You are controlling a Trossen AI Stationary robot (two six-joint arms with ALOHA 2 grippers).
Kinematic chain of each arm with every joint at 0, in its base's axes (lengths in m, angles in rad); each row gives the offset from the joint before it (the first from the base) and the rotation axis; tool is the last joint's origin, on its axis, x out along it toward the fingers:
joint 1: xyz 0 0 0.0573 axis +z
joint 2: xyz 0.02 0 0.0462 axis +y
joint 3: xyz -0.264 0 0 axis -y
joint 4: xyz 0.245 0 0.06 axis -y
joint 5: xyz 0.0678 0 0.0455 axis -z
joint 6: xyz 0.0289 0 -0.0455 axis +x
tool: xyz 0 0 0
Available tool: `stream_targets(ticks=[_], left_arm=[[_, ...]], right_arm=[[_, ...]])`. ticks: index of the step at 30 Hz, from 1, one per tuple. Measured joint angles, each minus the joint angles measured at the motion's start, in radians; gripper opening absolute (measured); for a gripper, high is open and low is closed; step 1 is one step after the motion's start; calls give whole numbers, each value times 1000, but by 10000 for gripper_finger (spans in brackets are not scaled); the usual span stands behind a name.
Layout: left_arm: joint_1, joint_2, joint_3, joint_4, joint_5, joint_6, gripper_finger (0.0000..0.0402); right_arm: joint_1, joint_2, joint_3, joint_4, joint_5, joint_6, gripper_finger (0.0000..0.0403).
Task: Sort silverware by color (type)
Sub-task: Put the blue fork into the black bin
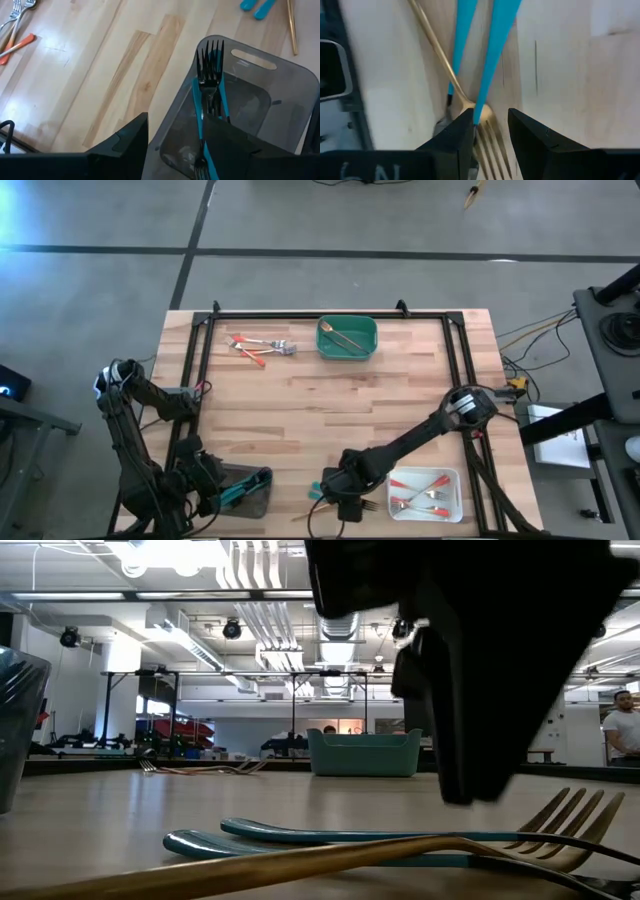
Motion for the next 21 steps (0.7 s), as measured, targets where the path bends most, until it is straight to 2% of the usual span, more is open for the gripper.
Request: stream_targets(ticks=[21], left_arm=[[0, 0, 0, 0, 0, 0, 172]], right_arm=[[26, 27, 0, 19, 9, 7, 114]])
